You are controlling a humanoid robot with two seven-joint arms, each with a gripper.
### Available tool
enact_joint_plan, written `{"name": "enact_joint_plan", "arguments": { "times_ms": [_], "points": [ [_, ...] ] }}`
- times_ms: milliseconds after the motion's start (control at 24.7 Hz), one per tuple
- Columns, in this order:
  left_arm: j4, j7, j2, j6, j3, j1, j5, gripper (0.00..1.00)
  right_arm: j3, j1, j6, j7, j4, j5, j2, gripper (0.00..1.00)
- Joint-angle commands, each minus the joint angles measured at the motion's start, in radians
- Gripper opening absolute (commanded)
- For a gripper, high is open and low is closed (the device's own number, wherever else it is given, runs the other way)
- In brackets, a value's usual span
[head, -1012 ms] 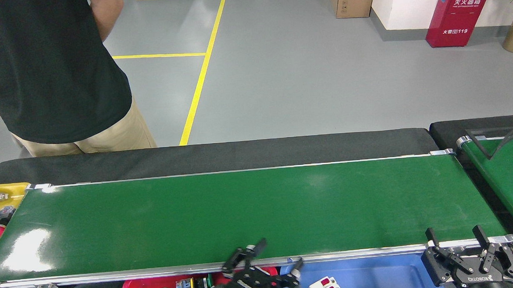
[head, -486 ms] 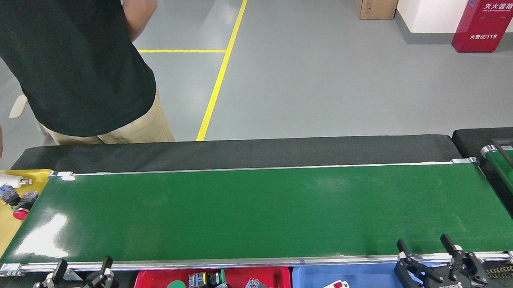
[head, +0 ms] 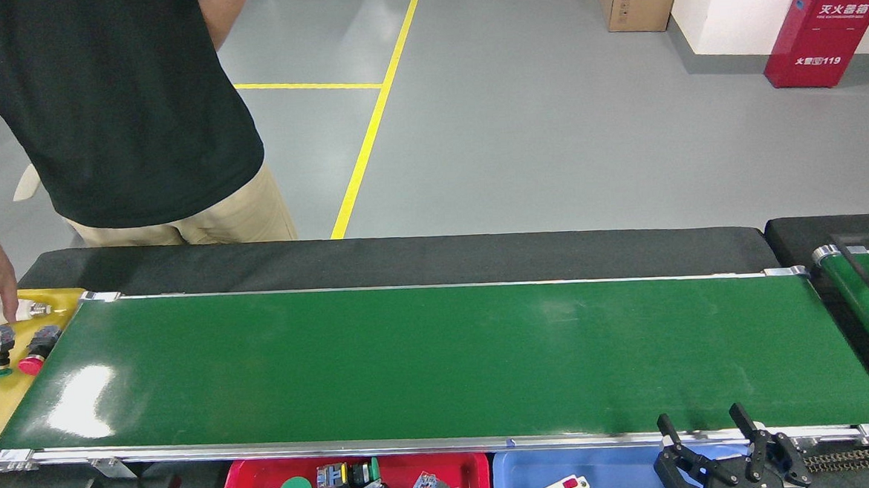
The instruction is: Pick switch part from conveyor to tray
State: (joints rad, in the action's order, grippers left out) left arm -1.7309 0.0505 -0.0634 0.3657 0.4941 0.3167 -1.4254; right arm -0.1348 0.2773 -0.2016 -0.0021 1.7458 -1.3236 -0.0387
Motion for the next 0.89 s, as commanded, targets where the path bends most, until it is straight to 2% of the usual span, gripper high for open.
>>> {"name": "enact_joint_plan", "arguments": {
  "times_ms": [0,283,405,648,850],
  "points": [
    [-0.015,-0.008,-0.004,0.002,0.043,0.005,0.003,1.0,-0.002,-0.006,-0.004,-0.001,0.015,0.0,0.0,0.98],
    [-0.018,-0.009,-0.009,0.004,0.061,0.013,0.005,1.0,-0.002,-0.004,0.001,0.001,0.023,0.0,0.01,0.98],
    [-0.021,-0.009,-0.012,0.002,0.072,0.012,0.003,1.0,0.004,-0.006,0.002,0.004,0.024,-0.016,0.03,0.98],
    [0.001,-0.009,-0.013,0.002,0.089,0.013,-0.001,1.0,0.004,-0.01,0.024,0.004,0.024,-0.039,0.034,0.98],
    [0.02,-0.011,-0.015,0.002,0.081,0.012,-0.001,1.0,0.006,-0.016,0.116,0.005,0.024,-0.1,0.037,0.98]
  ]
}}
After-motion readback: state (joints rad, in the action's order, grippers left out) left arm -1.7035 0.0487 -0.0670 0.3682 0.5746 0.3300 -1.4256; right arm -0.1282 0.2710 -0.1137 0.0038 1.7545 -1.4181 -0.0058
